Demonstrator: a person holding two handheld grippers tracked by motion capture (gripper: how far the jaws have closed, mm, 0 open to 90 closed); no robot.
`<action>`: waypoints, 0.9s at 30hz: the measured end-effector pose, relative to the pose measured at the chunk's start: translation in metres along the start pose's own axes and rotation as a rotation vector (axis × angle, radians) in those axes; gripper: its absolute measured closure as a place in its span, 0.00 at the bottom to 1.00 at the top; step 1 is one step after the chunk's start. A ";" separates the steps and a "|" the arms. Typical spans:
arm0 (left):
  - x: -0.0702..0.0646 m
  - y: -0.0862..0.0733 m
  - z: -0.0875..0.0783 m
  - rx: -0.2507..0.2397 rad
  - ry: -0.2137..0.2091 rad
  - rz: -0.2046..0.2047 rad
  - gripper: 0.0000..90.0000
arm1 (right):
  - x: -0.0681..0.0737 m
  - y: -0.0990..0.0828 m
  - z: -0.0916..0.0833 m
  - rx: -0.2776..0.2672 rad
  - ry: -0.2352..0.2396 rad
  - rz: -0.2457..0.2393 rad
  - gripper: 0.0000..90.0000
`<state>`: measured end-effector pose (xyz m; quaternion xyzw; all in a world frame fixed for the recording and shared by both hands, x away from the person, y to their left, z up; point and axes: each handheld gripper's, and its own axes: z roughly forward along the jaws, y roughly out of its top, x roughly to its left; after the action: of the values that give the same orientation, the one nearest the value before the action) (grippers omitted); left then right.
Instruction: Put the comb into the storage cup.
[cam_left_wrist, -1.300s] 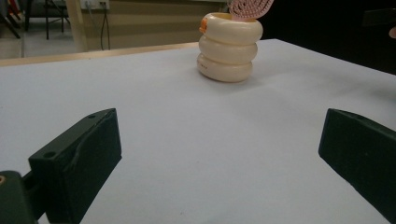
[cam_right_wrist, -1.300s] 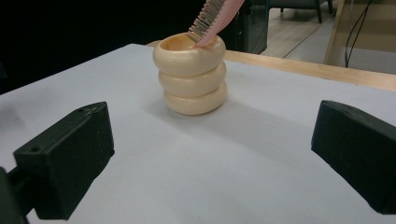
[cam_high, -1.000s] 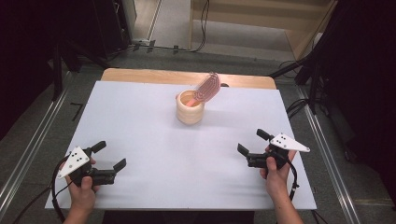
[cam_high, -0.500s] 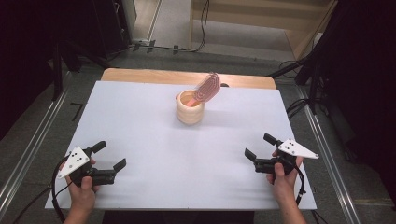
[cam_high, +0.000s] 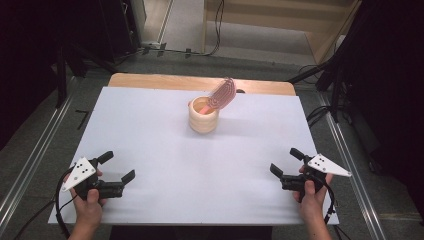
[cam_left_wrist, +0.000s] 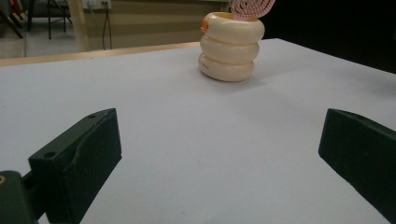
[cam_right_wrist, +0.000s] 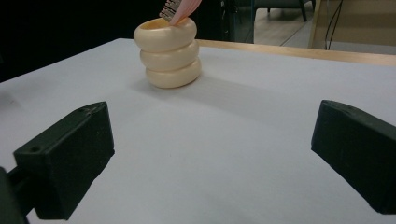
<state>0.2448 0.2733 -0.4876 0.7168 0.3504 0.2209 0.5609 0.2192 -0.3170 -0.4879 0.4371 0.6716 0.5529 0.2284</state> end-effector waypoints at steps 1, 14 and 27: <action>0.000 0.000 0.000 0.000 0.000 0.000 0.00 | -0.001 -0.001 -0.002 -0.003 -0.002 0.002 0.00; 0.000 0.000 0.000 -0.001 0.006 -0.002 0.00 | -0.019 -0.019 -0.020 0.013 -0.033 0.000 0.00; 0.000 0.000 0.000 -0.001 0.006 -0.001 0.00 | -0.034 -0.028 -0.032 0.025 -0.067 -0.005 0.00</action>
<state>0.2446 0.2733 -0.4877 0.7157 0.3526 0.2229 0.5602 0.2020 -0.3625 -0.5112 0.4565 0.6716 0.5288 0.2468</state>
